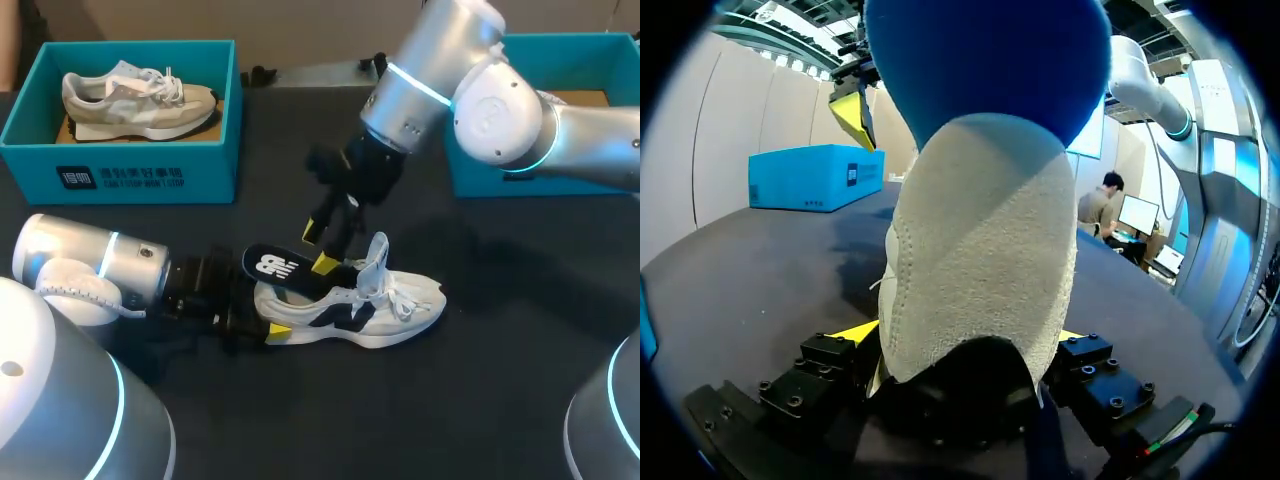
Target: Take the shoe out of the shoebox, open the shoe tongue, remove and reinsert the insole, then place the shoe into the shoebox
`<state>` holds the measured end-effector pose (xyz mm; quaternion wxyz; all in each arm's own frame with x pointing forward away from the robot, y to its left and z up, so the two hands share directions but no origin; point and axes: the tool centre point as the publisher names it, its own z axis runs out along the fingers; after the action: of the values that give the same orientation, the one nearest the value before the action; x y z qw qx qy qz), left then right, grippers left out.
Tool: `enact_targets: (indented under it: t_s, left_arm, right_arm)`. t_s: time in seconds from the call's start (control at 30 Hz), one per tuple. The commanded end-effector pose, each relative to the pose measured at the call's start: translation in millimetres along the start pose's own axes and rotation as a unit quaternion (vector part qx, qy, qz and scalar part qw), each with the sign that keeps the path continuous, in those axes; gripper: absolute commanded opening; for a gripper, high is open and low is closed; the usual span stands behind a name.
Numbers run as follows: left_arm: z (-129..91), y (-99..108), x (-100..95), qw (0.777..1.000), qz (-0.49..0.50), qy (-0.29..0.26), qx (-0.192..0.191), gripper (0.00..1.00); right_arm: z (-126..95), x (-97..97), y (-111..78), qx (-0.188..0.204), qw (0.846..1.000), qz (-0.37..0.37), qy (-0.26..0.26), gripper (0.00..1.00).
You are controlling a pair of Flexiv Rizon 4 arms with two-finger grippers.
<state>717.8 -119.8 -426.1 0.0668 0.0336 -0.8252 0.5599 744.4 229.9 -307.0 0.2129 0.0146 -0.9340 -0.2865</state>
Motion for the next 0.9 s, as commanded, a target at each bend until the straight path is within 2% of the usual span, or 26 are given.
enact_targets:
  t_s: [0.03, 0.13, 0.4, 0.67, 0.9]
  left_arm:
    - [2, 2, -1.3, 1.0, 0.0, 0.0, -0.001, 0.0]
    - [2, 2, -1.3, 1.0, 0.0, 0.0, -0.001, 0.0]
    - [2, 2, -1.3, 1.0, 0.0, 0.0, -0.001, 0.0]
    - [2, 2, -1.3, 1.0, 0.0, 0.0, -0.001, 0.0]
    - [2, 2, -1.3, 1.0, 0.0, 0.0, -0.001, 0.0]
  right_arm:
    - [3, -9.6, 4.4, 0.009, 1.0, 0.003, 0.024, 0.45]
    - [5, -12.1, 5.6, 0.011, 0.999, 0.007, 0.031, 0.35]
    - [12, -15.9, 7.5, 0.01, 0.998, 0.008, 0.053, 0.27]
    - [20, -11.9, 11.4, 0.006, 0.996, 0.007, 0.085, 0.3]
    - [27, -12.2, 10.0, 0.001, 0.996, 0.005, 0.085, 0.31]
